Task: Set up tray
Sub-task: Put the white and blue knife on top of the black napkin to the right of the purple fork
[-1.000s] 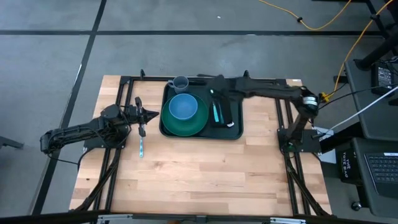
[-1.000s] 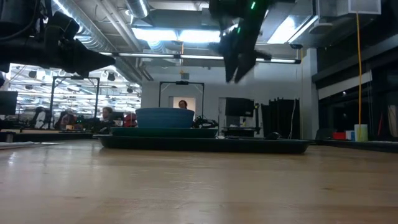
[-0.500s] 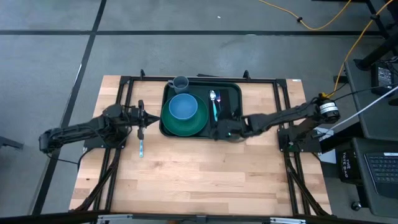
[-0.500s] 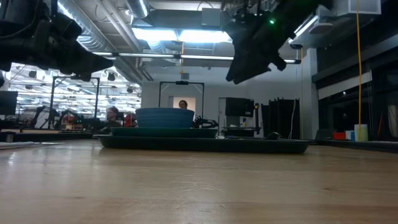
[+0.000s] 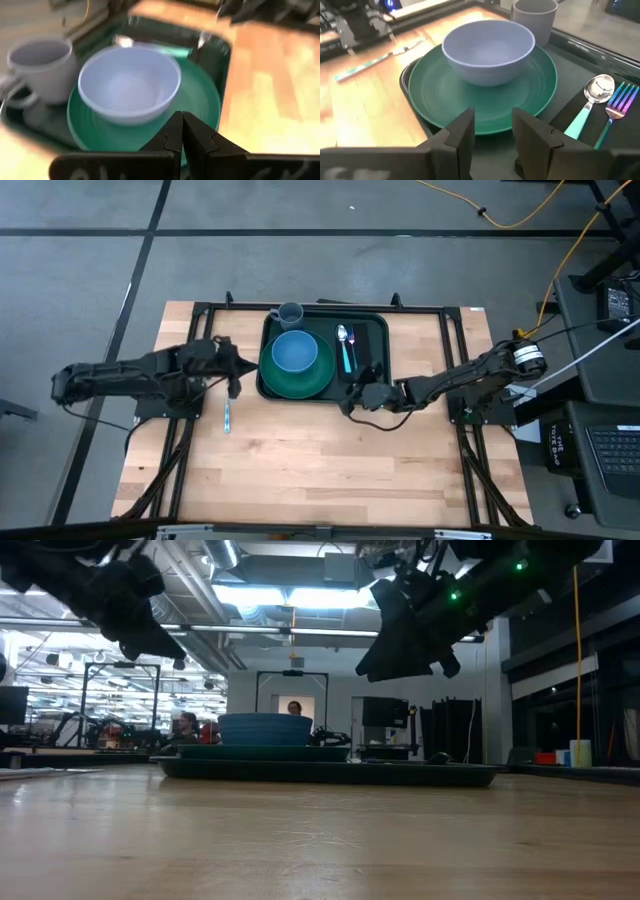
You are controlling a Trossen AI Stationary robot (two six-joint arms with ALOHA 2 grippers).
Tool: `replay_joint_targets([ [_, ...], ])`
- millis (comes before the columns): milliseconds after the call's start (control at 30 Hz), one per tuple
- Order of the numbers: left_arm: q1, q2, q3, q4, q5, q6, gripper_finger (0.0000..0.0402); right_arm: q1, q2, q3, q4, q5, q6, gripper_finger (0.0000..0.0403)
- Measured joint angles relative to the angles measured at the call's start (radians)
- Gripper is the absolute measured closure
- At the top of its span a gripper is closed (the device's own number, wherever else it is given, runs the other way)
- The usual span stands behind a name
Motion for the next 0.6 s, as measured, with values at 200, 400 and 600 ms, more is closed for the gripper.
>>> replay_joint_targets([
  [200,-0.051,0.203,0.226,-0.373,-0.154,-0.186,0.0399,0.0,0.0,-0.021,0.036,0.003,-0.01,0.027],
  [400,-0.074,0.351,0.424,-0.752,-0.295,-0.433,0.04,0.0,0.0,-0.021,0.031,0.002,-0.012,0.027],
  [600,-0.078,0.406,0.436,-0.813,-0.277,-0.586,0.0399,0.0,0.0,-0.021,0.023,0.0,-0.01,0.027],
])
